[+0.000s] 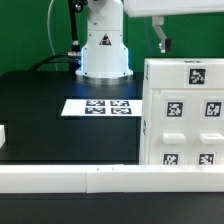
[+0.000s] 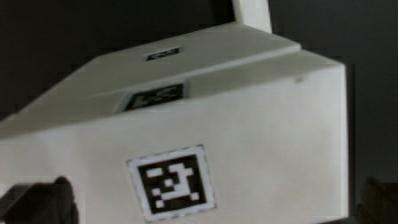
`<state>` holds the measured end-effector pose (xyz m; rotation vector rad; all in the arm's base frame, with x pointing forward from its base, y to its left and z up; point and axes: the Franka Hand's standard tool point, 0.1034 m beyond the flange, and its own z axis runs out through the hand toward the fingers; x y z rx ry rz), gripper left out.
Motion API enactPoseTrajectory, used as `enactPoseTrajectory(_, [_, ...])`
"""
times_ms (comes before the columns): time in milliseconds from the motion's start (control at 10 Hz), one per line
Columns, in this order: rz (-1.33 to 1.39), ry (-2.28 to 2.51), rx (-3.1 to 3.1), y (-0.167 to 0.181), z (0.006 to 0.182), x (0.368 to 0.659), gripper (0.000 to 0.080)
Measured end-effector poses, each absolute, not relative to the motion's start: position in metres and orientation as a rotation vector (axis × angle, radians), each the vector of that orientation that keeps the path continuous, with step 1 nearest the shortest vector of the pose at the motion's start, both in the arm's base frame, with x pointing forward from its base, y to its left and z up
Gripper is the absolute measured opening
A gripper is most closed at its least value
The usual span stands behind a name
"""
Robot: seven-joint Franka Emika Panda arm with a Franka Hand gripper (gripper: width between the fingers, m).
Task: Assemble cabinet
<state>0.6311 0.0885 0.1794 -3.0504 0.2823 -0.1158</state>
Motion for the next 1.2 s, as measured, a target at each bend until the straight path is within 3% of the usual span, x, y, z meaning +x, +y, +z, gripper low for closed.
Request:
enactPoseTrajectory(200, [-0.123,0.107,-3.067,0.086,0.179,0.631,0.0796])
enactPoseTrajectory(600, [-0.088,-0.710,-2.999,0.090,0.185,0.634,0.0796])
enactPoseTrajectory(700, [-0.184,-0.774,-2.997,0.085,0.188,0.636,0.0796])
enactPoseTrajectory(1200, [-0.116,-1.618,-2.741,0.075,0.177,0.635,0.0796])
